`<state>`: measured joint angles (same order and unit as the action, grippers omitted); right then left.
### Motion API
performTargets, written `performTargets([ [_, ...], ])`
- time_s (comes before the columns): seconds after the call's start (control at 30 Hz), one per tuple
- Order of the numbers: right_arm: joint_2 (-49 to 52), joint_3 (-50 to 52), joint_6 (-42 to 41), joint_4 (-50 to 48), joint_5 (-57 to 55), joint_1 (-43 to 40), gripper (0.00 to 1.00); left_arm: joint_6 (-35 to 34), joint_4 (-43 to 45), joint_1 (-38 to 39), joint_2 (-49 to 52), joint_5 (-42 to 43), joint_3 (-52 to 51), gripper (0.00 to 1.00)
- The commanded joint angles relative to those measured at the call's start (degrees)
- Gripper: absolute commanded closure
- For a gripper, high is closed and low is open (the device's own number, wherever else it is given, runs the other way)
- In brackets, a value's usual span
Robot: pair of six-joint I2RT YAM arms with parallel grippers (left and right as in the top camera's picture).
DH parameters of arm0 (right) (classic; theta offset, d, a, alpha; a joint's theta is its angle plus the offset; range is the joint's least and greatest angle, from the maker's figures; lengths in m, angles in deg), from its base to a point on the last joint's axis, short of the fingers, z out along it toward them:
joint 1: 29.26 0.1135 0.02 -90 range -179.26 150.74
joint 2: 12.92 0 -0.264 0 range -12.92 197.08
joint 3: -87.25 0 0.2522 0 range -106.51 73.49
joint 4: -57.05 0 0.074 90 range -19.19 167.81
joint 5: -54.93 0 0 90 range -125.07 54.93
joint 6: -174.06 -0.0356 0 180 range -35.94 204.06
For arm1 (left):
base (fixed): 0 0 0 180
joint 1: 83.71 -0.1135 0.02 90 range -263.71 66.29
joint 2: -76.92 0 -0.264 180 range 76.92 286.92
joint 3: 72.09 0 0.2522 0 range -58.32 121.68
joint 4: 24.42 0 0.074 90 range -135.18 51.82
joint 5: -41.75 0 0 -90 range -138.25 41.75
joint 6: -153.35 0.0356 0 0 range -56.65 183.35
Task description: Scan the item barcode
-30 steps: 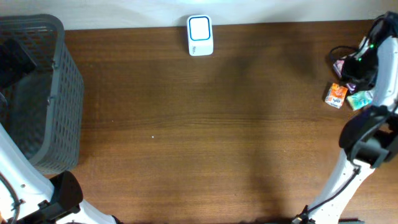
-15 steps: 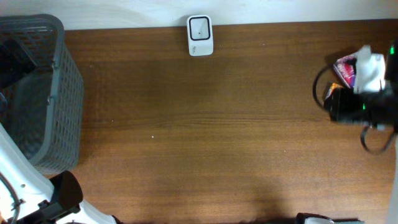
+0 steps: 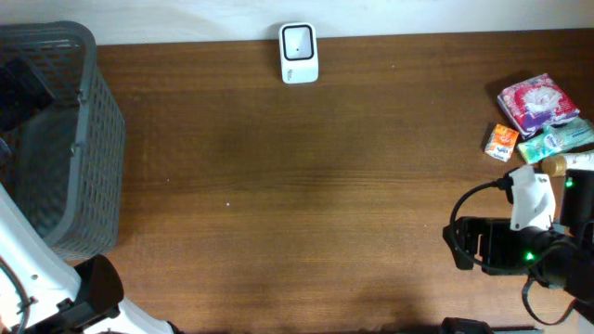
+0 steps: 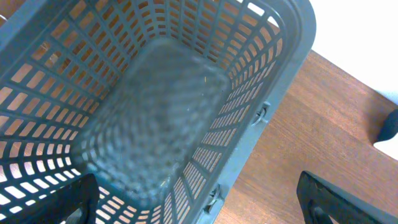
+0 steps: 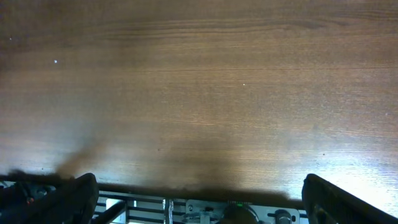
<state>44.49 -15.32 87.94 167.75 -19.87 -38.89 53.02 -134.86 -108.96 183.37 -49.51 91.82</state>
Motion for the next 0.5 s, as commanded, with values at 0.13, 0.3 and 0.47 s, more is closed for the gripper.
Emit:
performTargets([
  [0.13,0.94,1.03,0.37,0.0,0.46,0.52,0.02,-0.33,-0.02,-0.15,0.07,0.22,-0.11,0.01],
  [0.3,-5.92,12.52,0.39,-11.63,-0.39,4.94,0.02,-0.33,-0.02,-0.15,0.07,0.22,-0.11,0.01],
  [0.47,-22.82,36.22,0.74,-31.89,-0.42,8.5,0.01,-0.33,-0.02,-0.15,0.07,0.22,-0.11,0.01],
])
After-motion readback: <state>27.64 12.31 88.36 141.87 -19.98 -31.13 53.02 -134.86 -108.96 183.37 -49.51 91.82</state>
